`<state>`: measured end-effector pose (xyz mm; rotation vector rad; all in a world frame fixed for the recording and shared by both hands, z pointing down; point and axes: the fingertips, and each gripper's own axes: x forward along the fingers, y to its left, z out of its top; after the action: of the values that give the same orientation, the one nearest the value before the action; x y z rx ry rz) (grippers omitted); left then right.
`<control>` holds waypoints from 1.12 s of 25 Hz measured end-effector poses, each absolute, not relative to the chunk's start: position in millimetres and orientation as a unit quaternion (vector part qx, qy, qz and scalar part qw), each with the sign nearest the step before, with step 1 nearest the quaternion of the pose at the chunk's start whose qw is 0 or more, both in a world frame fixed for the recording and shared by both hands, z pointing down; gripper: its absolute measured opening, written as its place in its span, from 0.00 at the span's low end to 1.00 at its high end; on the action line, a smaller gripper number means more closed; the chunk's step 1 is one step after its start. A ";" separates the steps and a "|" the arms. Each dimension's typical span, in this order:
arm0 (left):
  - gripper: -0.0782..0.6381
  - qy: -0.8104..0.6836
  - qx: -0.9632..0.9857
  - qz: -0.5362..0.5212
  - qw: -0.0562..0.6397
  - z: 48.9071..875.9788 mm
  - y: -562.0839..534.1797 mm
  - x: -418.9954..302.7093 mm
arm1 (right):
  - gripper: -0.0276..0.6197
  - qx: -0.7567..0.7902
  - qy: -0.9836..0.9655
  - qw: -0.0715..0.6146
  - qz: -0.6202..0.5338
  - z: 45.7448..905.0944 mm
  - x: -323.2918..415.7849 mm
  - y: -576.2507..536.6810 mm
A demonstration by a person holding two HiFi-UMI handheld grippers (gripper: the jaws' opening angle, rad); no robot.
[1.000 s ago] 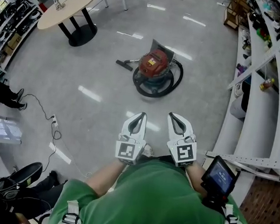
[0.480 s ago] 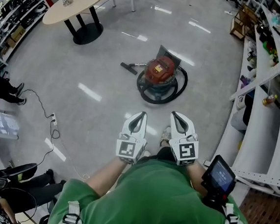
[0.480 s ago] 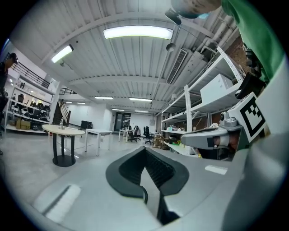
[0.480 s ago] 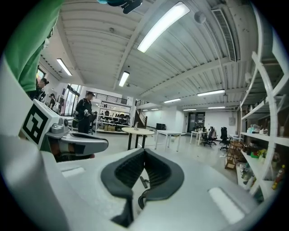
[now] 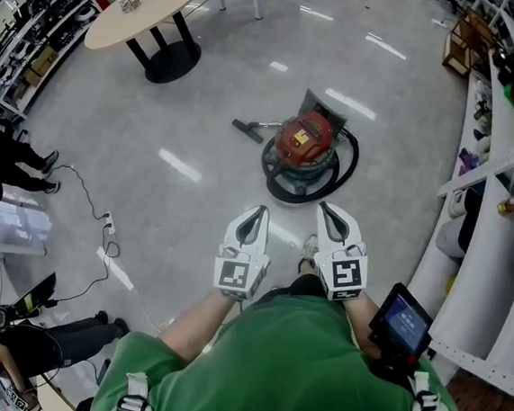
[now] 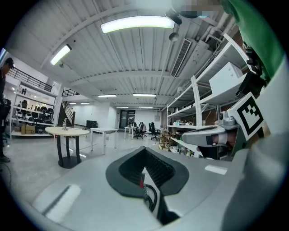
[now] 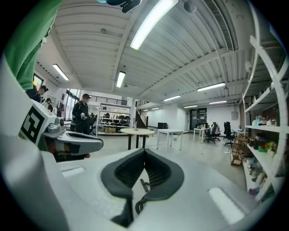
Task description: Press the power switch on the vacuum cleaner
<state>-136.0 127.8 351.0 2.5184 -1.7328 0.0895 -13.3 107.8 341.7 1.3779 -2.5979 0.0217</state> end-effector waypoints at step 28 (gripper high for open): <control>0.12 -0.576 0.803 0.127 0.083 420.2 -89.9 -77.5 | 0.05 0.428 -0.890 0.125 0.094 414.5 42.9 -107.0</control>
<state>-77.5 -89.9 420.2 2.3969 -1.7209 0.3802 42.9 -107.0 414.5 1.2477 -2.5927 0.2746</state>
